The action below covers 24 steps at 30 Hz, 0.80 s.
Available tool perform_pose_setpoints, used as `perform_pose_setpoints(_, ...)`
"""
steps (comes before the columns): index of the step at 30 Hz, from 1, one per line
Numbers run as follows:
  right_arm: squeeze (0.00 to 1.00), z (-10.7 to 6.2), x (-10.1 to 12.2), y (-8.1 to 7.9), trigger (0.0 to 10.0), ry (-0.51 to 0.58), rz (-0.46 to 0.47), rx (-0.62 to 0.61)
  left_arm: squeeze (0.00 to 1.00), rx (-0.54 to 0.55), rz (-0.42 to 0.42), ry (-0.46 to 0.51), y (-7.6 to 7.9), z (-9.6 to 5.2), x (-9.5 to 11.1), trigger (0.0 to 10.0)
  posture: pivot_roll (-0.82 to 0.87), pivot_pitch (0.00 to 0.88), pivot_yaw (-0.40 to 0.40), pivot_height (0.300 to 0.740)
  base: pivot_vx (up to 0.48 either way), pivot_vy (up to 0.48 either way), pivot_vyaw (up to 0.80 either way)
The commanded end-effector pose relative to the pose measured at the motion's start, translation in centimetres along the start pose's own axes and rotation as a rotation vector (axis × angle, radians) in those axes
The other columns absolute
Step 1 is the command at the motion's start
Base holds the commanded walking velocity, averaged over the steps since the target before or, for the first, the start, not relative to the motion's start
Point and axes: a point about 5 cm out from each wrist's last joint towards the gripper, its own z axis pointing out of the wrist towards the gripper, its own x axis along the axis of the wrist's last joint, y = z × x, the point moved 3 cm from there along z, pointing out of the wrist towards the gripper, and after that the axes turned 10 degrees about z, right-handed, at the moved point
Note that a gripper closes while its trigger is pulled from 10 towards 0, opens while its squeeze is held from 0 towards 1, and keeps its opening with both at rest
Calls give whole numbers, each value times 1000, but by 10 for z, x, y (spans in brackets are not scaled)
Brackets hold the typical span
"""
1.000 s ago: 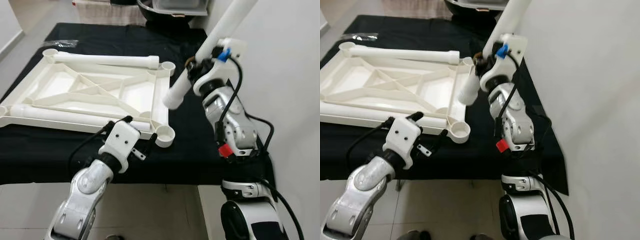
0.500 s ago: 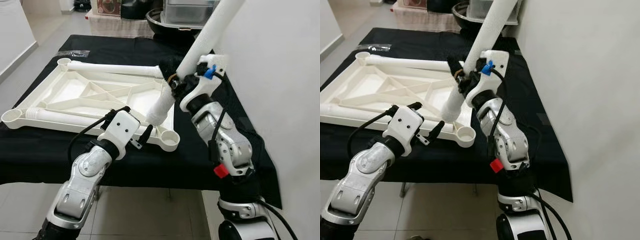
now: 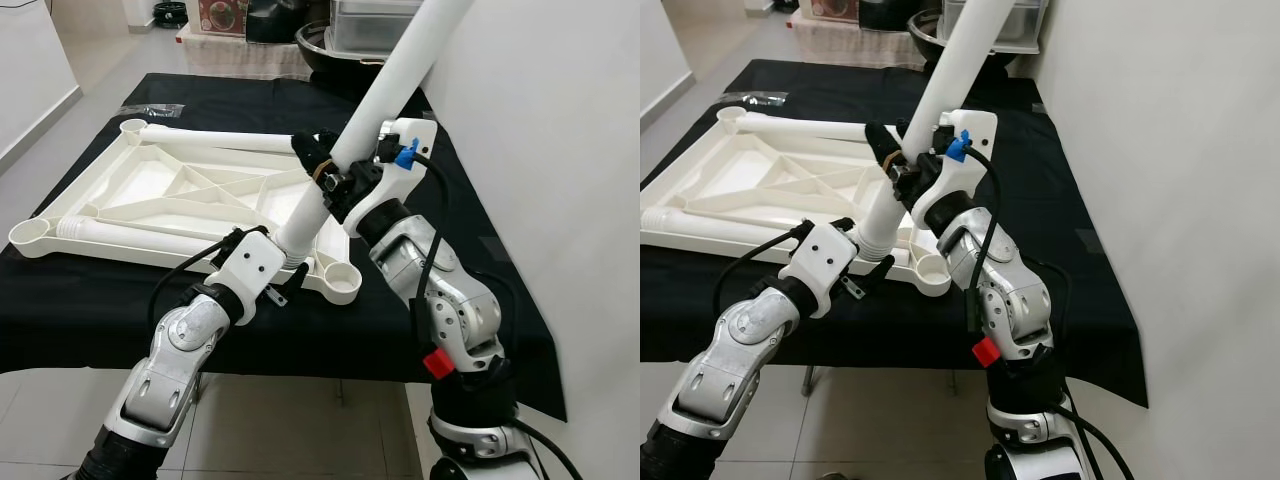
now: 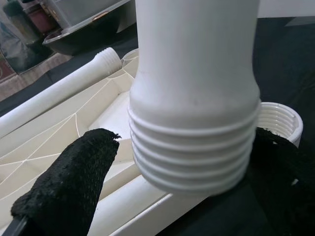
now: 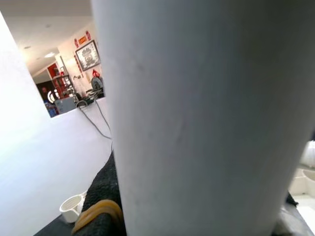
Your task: Building children table
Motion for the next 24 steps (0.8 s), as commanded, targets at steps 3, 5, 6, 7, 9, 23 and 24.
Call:
perform_pose_setpoints(3, 0, -4, -1, -9, 10000, -16, 22, 42, 0, -2, 17, 14, -2, 3, 0, 10000, 96, 46, -64, 740, 0, 0, 0)
perform_pose_setpoints(5, 0, -4, -2, -10, 10000, -24, 23, 47, 0, -2, 12, 15, -2, 4, -1, 10000, 96, 46, -64, 740, 0, 0, 0)
perform_pose_setpoints(6, 0, -5, -4, -11, 10000, -30, 17, 49, 0, 4, -22, 17, -3, 6, 0, 10000, 95, 47, -67, 740, 0, 0, 0)
perform_pose_setpoints(7, 0, -6, -6, -12, 10000, -38, 8, 51, 0, -1, -26, 23, -3, 8, 2, 10000, 96, 45, -65, 740, 0, 0, 0)
perform_pose_setpoints(9, 0, -6, -9, -13, 10000, -46, 2, 52, 0, -20, -20, 35, 0, 10, 4, 10000, 95, 46, -64, 740, 0, 0, 0)
perform_pose_setpoints(23, 0, -6, -12, -13, 10000, -53, -14, 44, 0, -76, 14, 73, 18, 8, 6, 0, 94, 40, -64, 740, 0, 0, 0)
perform_pose_setpoints(24, 0, -6, -12, -12, 10000, -52, -24, 41, 0, -76, 5, 72, 19, 8, 6, 0, 95, 43, -62, 740, 0, 0, 0)
